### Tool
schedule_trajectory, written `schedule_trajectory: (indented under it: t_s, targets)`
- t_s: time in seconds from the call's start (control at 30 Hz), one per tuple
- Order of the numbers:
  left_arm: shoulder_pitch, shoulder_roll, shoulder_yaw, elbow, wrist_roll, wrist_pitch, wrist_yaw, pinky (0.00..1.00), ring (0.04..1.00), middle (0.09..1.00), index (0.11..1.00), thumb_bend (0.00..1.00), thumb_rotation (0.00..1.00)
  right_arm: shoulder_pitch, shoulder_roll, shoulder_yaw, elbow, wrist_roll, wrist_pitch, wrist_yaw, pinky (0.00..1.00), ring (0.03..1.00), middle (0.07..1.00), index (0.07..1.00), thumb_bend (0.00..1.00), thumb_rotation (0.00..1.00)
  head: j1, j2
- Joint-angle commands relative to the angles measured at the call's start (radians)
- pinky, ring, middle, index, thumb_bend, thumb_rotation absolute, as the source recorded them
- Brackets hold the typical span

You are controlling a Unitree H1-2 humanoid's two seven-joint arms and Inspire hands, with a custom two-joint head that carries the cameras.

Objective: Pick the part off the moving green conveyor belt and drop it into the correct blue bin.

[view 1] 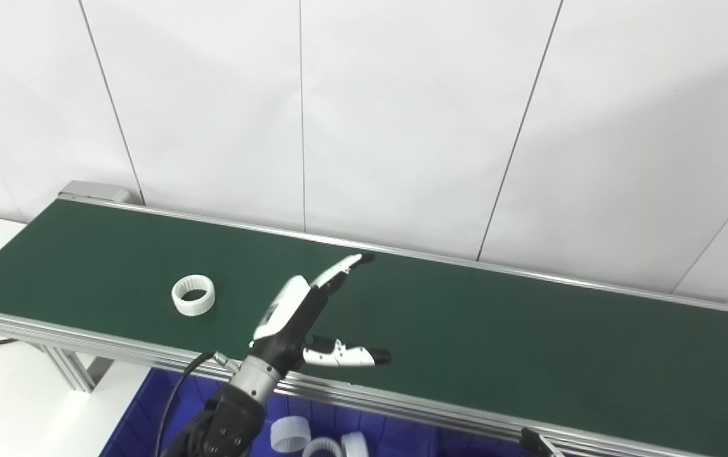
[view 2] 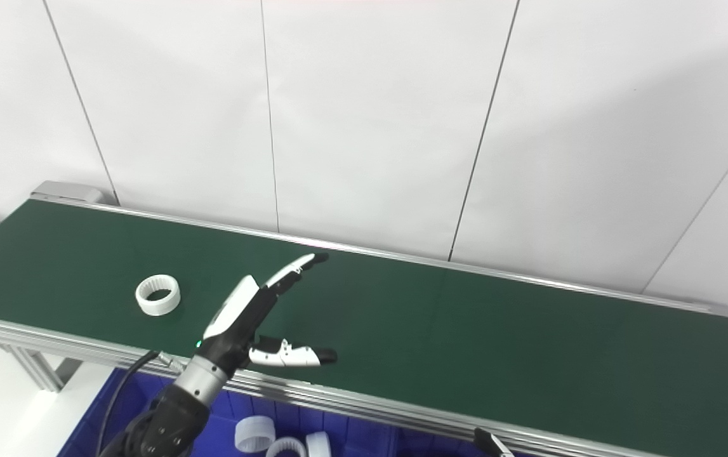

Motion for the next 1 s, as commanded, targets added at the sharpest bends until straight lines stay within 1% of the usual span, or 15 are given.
schedule_trajectory:
  t_s: [0.0,0.07,0.2,0.27,0.37,0.43,0.5,0.6,0.77,0.83,0.9,0.97]
  targets:
    - [-0.05,0.018,0.004,0.001,0.048,0.016,0.053,0.86,0.924,0.962,0.938,0.83,0.59,-0.007,0.001,-0.003,-0.011,0.002,-0.056,-0.014,0.76,0.837,0.883,0.902,0.7,0.13,0.0,-0.001]
    - [-0.066,0.023,0.001,0.026,0.091,0.047,0.073,0.86,0.929,0.969,0.943,0.83,0.6,-0.007,-0.001,-0.001,-0.013,0.002,-0.055,-0.014,0.77,0.84,0.885,0.903,0.7,0.13,0.0,-0.001]
    - [-0.087,0.03,-0.01,0.057,0.146,0.083,0.107,0.89,0.948,0.978,0.947,0.84,0.61,-0.008,-0.002,-0.001,-0.013,0.004,-0.053,-0.015,0.77,0.838,0.88,0.902,0.7,0.14,0.001,-0.001]
    - [-0.101,0.035,-0.018,0.075,0.175,0.108,0.121,0.92,0.959,0.982,0.951,0.85,0.61,-0.01,-0.003,-0.001,-0.011,0.005,-0.055,-0.015,0.76,0.834,0.877,0.901,0.7,0.13,0.001,-0.002]
    - [-0.123,0.046,-0.033,0.11,0.219,0.142,0.14,0.96,0.985,0.998,0.964,0.84,0.61,-0.009,-0.003,-0.002,-0.011,0.005,-0.054,-0.015,0.76,0.837,0.878,0.9,0.7,0.12,0.0,-0.004]
    - [-0.141,0.059,-0.045,0.147,0.251,0.158,0.16,0.98,0.996,1.0,0.972,0.84,0.62,-0.009,-0.003,-0.002,-0.01,0.004,-0.054,-0.015,0.76,0.836,0.879,0.9,0.7,0.12,0.0,-0.005]
    - [-0.163,0.067,-0.051,0.192,0.278,0.19,0.177,0.99,0.999,1.0,0.979,0.83,0.63,-0.009,-0.003,-0.001,-0.009,0.0,-0.055,-0.017,0.76,0.835,0.877,0.901,0.7,0.13,0.0,-0.007]
    - [-0.188,0.078,-0.055,0.243,0.292,0.22,0.202,1.0,1.0,1.0,0.988,0.83,0.61,-0.01,-0.003,-0.001,-0.007,0.001,-0.058,-0.019,0.76,0.833,0.874,0.901,0.7,0.13,0.001,-0.008]
    - [-0.222,0.097,-0.067,0.315,0.299,0.241,0.244,1.0,1.0,1.0,0.989,0.83,0.61,-0.01,-0.003,-0.001,-0.004,0.012,-0.061,-0.015,0.77,0.838,0.881,0.906,0.7,0.13,0.0,-0.011]
    - [-0.232,0.104,-0.072,0.337,0.295,0.247,0.258,1.0,1.0,1.0,0.989,0.83,0.59,-0.011,-0.002,-0.001,-0.003,0.013,-0.063,-0.015,0.77,0.839,0.883,0.905,0.7,0.13,-0.001,-0.012]
    - [-0.243,0.111,-0.075,0.36,0.289,0.256,0.27,1.0,1.0,1.0,0.982,0.83,0.54,-0.012,-0.001,-0.001,-0.001,0.015,-0.064,-0.016,0.77,0.837,0.88,0.904,0.7,0.12,-0.001,-0.012]
    - [-0.252,0.116,-0.077,0.382,0.281,0.261,0.278,1.0,1.0,1.0,0.982,0.83,0.53,-0.012,0.0,-0.001,0.001,0.014,-0.068,-0.018,0.77,0.835,0.878,0.903,0.7,0.13,0.0,-0.012]
